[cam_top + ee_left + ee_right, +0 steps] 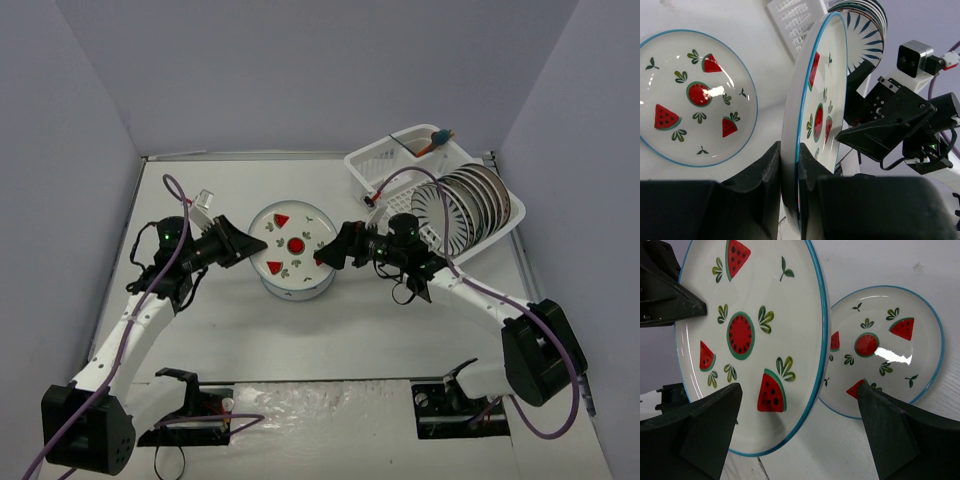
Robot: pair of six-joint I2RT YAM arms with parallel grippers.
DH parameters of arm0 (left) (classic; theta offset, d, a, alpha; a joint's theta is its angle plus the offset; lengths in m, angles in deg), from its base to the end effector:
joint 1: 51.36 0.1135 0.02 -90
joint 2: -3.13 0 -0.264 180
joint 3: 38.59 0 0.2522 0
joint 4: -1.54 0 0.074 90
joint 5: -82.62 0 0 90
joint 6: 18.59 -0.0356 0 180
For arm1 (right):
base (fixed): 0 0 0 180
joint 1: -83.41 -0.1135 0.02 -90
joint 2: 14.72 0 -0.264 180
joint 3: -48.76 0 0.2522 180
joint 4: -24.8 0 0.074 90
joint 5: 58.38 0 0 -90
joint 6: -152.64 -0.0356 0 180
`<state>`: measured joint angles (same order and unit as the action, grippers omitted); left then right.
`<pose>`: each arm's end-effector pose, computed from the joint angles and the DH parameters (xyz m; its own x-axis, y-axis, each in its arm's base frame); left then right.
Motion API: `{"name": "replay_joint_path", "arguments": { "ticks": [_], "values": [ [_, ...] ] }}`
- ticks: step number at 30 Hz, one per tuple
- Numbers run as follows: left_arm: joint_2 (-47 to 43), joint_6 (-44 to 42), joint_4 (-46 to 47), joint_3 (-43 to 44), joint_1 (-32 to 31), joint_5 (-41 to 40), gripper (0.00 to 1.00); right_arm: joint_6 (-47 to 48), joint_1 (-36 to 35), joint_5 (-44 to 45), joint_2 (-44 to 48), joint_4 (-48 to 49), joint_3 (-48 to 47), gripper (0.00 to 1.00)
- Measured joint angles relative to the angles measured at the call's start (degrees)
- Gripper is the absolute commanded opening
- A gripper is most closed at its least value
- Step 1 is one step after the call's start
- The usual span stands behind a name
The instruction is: Load the plates into the dish rack
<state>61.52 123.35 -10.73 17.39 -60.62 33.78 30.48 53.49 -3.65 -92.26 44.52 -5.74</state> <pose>0.2243 -0.0603 0.3022 -0.7443 -0.4793 -0.4650 0.2651 0.4270 -0.8645 0.2480 0.1665 0.2666 -0.5252 0.1992 -0.8273 -0.7410 0.3710 0.5597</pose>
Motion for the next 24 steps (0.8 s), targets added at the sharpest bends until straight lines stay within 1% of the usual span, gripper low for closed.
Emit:
{"name": "replay_joint_path", "arguments": {
  "ticks": [4, 6, 7, 9, 10, 13, 14, 15, 17, 20, 21, 23, 24],
  "values": [
    [0.0, 0.7, 2.0, 0.0, 0.0, 1.4, 0.00, -1.4, 0.0, -2.9, -1.7, 3.6, -0.1, 0.83],
    [0.0, 0.7, 3.0, 0.0, 0.0, 2.0, 0.00, -2.1, 0.0, -4.3, -2.4, 5.2, -0.1, 0.75],
    [0.0, 0.8, 3.4, 0.0, 0.0, 2.3, 0.00, -2.4, 0.0, -4.9, -2.8, 5.9, -0.1, 0.75],
    [0.0, 0.7, 4.2, 0.0, 0.0, 2.7, 0.00, -3.6, 0.0, -6.4, -3.4, 7.8, -0.1, 0.62],
    [0.0, 0.8, 4.6, 0.0, 0.0, 2.9, 0.00, -4.1, 0.0, -7.0, -3.6, 8.8, -0.1, 0.58],
    [0.0, 0.6, 5.4, 0.0, 0.0, 3.0, 0.00, -5.7, 0.1, -8.4, -3.9, 11.0, -0.1, 0.40],
    [0.1, 0.6, 5.5, 0.0, 0.0, 3.1, 0.00, -6.1, 0.1, -8.7, -3.9, 11.7, -0.1, 0.35],
    [0.1, 0.5, 5.8, -0.1, 0.0, 3.2, 0.00, -6.4, 0.2, -9.0, -3.9, 12.1, -0.1, 0.30],
    [0.1, -0.1, 6.3, -0.2, 0.0, 3.2, 0.00, -7.4, 0.4, -9.6, -3.8, 12.6, -0.1, 0.17],
    [0.1, -1.3, 8.0, -0.8, 0.2, 4.2, 0.03, -9.5, 0.9, -11.2, -2.5, 12.0, -0.1, 0.00],
    [0.1, -1.6, 8.6, -0.9, 0.2, 4.6, 0.08, -10.1, 1.1, -11.7, -1.9, 11.7, -0.1, 0.00],
    [0.1, -2.2, 9.0, -0.9, 0.1, 5.1, 0.30, -9.7, 1.2, -11.6, -0.4, 9.5, -0.4, 0.00],
    [0.0, -2.4, 9.0, -0.9, 0.1, 5.4, 0.39, -9.2, 1.3, -11.5, 0.4, 8.4, -0.5, 0.00]
  ]
}}
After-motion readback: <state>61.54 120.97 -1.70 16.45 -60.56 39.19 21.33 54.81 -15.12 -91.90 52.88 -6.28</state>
